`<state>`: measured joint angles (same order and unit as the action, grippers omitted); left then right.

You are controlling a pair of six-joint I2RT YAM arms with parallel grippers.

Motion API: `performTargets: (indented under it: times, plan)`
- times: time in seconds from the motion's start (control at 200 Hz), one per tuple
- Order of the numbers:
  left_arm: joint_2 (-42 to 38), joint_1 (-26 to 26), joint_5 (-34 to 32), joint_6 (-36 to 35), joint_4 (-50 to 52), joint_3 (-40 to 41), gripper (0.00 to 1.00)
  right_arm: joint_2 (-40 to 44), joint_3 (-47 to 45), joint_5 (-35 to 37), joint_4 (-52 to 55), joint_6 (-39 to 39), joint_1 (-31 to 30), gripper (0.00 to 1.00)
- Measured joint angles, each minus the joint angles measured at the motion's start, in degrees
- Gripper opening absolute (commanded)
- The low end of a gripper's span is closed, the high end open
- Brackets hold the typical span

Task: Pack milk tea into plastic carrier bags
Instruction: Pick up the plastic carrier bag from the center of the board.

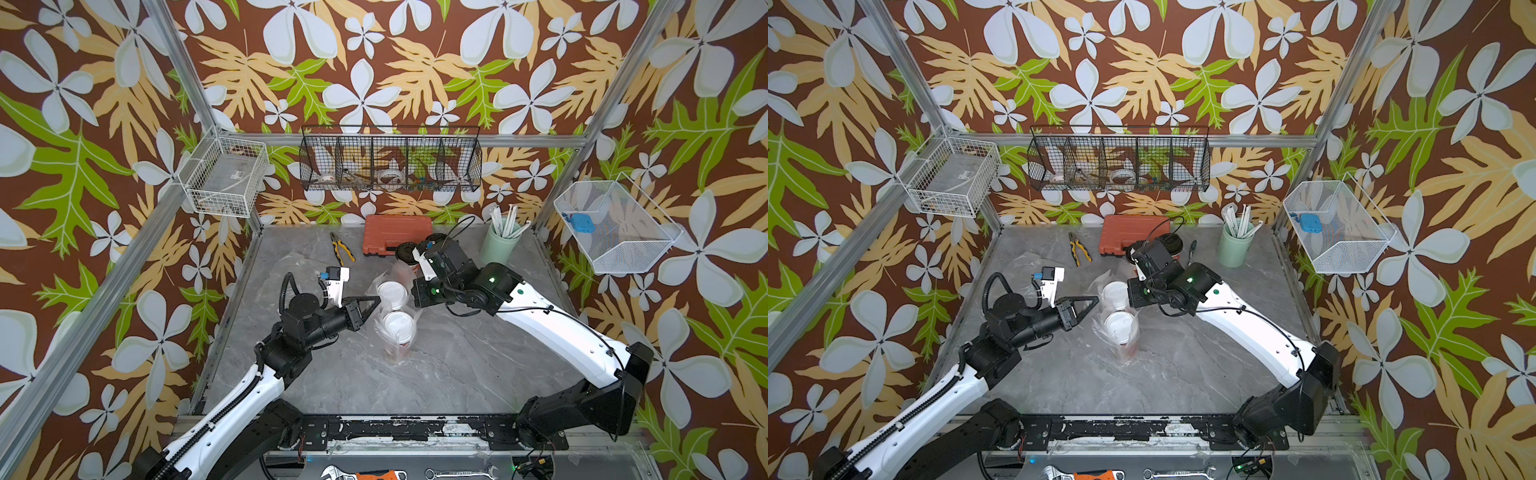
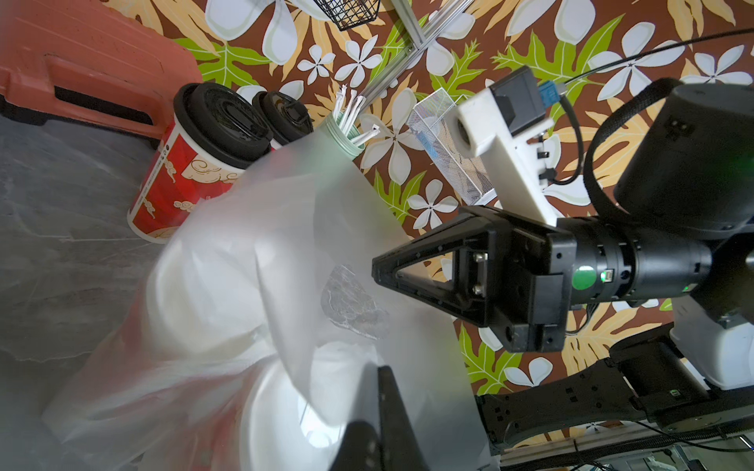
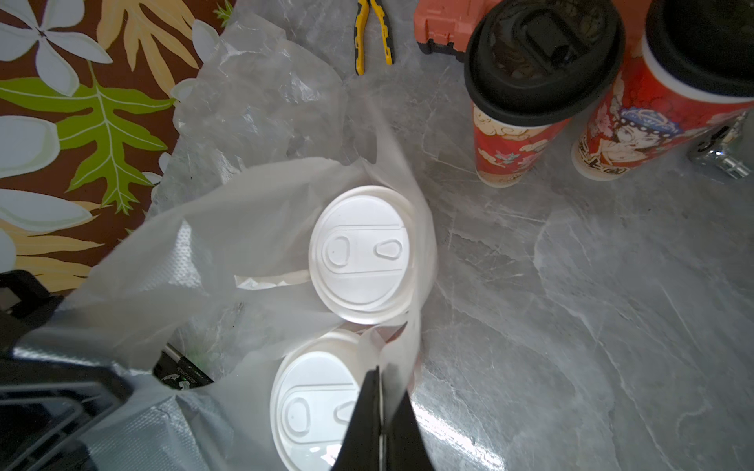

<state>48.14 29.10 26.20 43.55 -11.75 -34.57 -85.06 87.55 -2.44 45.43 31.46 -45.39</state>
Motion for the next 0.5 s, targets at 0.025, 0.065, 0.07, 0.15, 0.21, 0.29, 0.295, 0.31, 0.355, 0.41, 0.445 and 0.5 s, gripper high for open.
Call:
performTargets:
  times: [0.025,0.065,0.07,0.15,0.21,0.29,0.295,0.31,0.355,0.41,0.445,0.5]
  plan:
    - [0.2,0.0,0.0,-0.1,0.0,-0.3,0.0,0.2,0.3,0.1,0.0,-0.1,0.0,0.0]
    - [0.7,0.0,0.3,-0.1,0.0,-1.0,0.0,0.4,0.7,0.3,0.0,-0.2,0.1,0.0]
    - [0.7,0.0,0.3,-0.2,0.0,-1.1,0.0,0.5,0.7,0.4,0.0,-0.2,0.1,0.0]
    - [1.9,0.0,1.0,-0.3,0.1,-2.5,0.0,1.1,1.5,0.9,0.0,-0.2,0.3,0.0]
    - [2.8,0.0,1.2,-0.4,0.2,-3.5,0.0,1.7,1.9,1.1,-0.2,-0.2,0.6,0.0]
    - [4.1,0.0,1.8,-0.5,0.2,-4.8,0.0,2.6,2.1,1.4,-0.3,-0.2,1.2,0.0]
    - [4.1,0.0,1.8,-0.5,0.3,-4.8,0.0,2.6,2.1,1.4,-0.3,-0.2,1.2,0.0]
    - [4.4,0.0,2.0,-0.5,0.3,-5.1,0.0,2.8,2.1,1.4,-0.3,-0.1,1.2,0.0]
    - [5.0,0.0,2.4,-0.7,0.3,-5.7,0.0,3.2,2.1,1.6,-0.4,0.0,1.5,0.0]
    - [5.6,0.0,2.6,-0.7,0.4,-6.3,0.0,3.5,2.1,2.1,-0.5,0.0,1.8,0.0]
    - [6.0,0.0,2.7,-0.9,0.4,-6.7,0.0,3.7,2.1,2.3,-0.6,0.0,1.8,0.0]
    - [6.6,0.0,2.8,-1.3,0.6,-7.4,0.0,3.8,2.1,2.3,-1.0,0.0,1.9,0.0]
